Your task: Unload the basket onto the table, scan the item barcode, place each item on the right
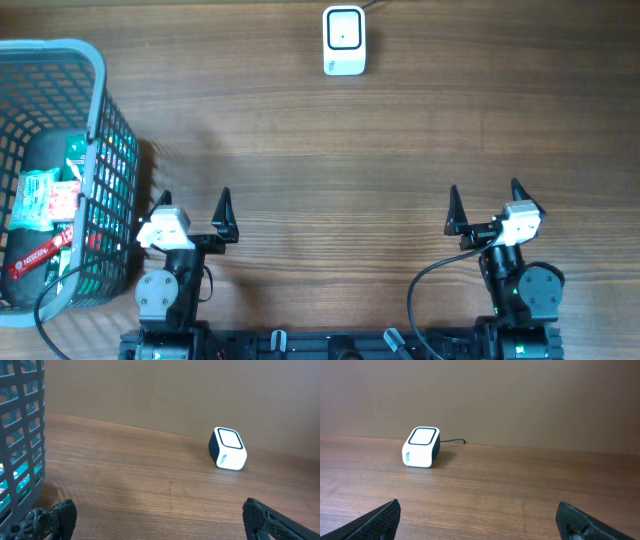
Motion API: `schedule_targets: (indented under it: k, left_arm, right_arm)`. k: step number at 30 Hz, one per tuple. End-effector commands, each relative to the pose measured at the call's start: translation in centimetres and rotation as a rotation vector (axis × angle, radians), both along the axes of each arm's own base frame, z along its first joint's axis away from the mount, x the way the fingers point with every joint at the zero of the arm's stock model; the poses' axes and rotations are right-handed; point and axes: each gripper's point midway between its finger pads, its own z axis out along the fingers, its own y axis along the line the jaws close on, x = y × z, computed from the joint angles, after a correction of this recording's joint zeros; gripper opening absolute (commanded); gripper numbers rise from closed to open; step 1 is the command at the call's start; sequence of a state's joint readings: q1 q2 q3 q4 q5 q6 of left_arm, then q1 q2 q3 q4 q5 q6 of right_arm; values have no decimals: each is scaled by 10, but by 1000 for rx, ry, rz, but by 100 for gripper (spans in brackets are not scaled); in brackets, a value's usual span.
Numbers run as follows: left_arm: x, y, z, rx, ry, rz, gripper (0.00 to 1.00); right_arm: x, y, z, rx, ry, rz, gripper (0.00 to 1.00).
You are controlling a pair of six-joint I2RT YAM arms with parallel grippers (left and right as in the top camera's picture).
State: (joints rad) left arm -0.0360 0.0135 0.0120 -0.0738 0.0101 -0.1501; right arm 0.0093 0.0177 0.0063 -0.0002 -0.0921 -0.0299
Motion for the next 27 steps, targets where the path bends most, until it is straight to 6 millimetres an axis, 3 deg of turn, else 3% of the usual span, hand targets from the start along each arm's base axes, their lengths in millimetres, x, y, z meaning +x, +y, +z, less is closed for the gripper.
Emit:
schedule_targets:
  k: [1, 4, 7, 10, 20, 27]
  left_arm:
    - [0, -1, 3, 14, -20, -11, 100]
    - [0, -1, 2, 14, -16, -11, 100]
    - [-2, -16, 2, 2, -14, -97, 100]
    - [-5, -23, 13, -1, -21, -137, 100]
    - [-27, -14, 97, 33, 79, -95, 100]
    - [-12, -22, 128, 11, 426, -139, 100]
  right_arm:
    - [0, -2, 0, 10, -1, -11, 100]
    - [0, -2, 0, 10, -1, -11, 100]
    - [0, -2, 0, 10, -1, -11, 99]
    - [0, -2, 0, 10, -1, -11, 99]
    - [0, -2, 0, 11, -1, -11, 99]
    - [0, -2, 0, 10, -1, -11, 100]
